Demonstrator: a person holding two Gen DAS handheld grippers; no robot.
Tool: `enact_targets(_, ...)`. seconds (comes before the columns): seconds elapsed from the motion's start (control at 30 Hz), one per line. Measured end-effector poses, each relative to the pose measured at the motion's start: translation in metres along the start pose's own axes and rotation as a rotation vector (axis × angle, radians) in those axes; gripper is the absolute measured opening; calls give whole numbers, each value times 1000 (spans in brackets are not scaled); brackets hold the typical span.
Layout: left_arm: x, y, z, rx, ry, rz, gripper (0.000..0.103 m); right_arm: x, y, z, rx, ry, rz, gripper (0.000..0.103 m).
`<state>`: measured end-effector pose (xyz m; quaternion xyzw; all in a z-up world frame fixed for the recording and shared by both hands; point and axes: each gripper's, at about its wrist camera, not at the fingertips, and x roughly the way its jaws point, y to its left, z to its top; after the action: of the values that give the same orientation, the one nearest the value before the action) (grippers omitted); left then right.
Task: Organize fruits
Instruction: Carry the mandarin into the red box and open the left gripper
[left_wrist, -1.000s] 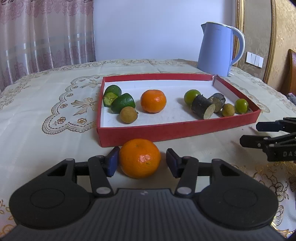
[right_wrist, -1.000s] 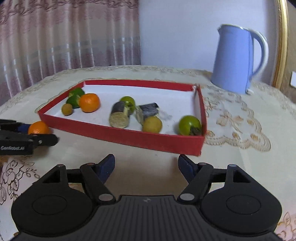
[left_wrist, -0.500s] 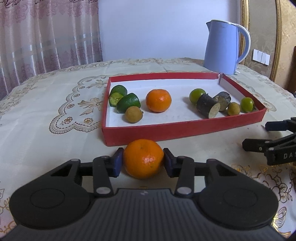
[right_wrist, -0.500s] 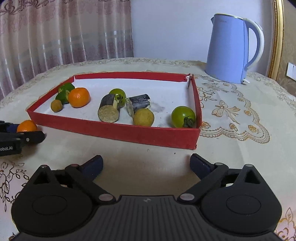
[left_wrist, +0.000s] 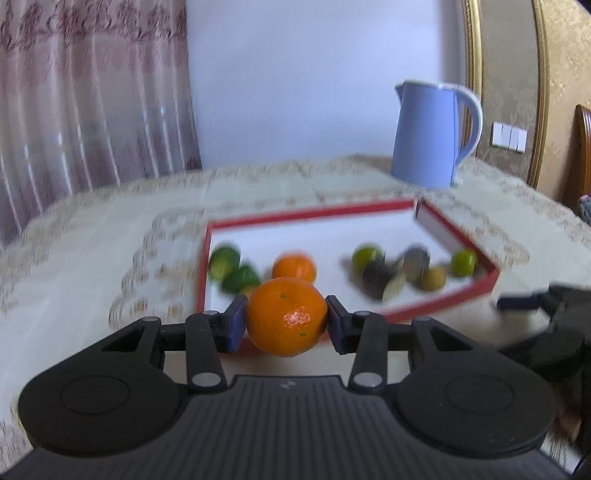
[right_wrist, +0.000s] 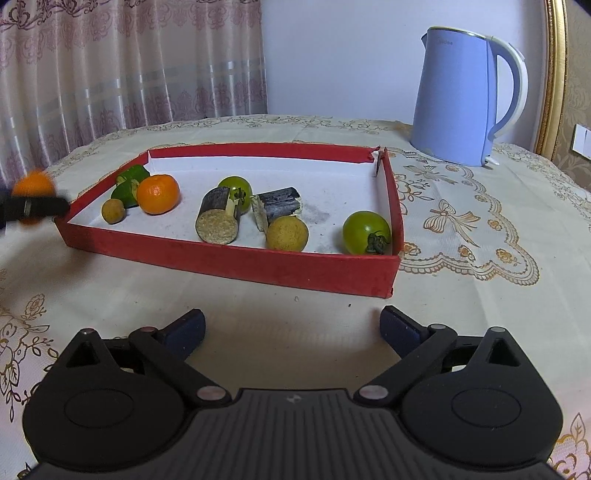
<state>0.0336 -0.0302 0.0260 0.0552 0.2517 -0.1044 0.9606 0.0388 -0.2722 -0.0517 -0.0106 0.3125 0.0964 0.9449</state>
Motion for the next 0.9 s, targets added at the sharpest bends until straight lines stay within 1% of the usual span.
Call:
enact_targets(0.07,4,-4,16,8,-23,-7,41,0,0,0,1,0,0,102)
enact_targets(0.13,14,-6,28,-3,-27,-15,41,0,0,0,0,0,0,102)
enact_targets(0.23,38,-12,34,10,-2,12,41,0,0,0,0,0,0,102)
enact_targets(0.33,66,-13,28,-16,68,21,41,0,0,0,0,0,0,102)
enact_targets(0.5,85,-9,13,-32,115,39,41,0,0,0,0,0,0,102)
enact_targets(0.57,90,-7,9,-36,128,46,41,0,0,0,0,0,0,102)
enact_targets(0.63,94,-7,8,-26,110,58,41,0,0,0,0,0,0,102)
enact_targets(0.73,99,-10,8,-16,103,72,41,-1,0,0,0,0,0,102)
enact_targets(0.83,109,-8,8,-38,125,65,41,-1,1,0,0,0,0,102)
enact_targets(0.9,117,-7,2,-33,134,69,42,-1,1,0,0,0,0,102)
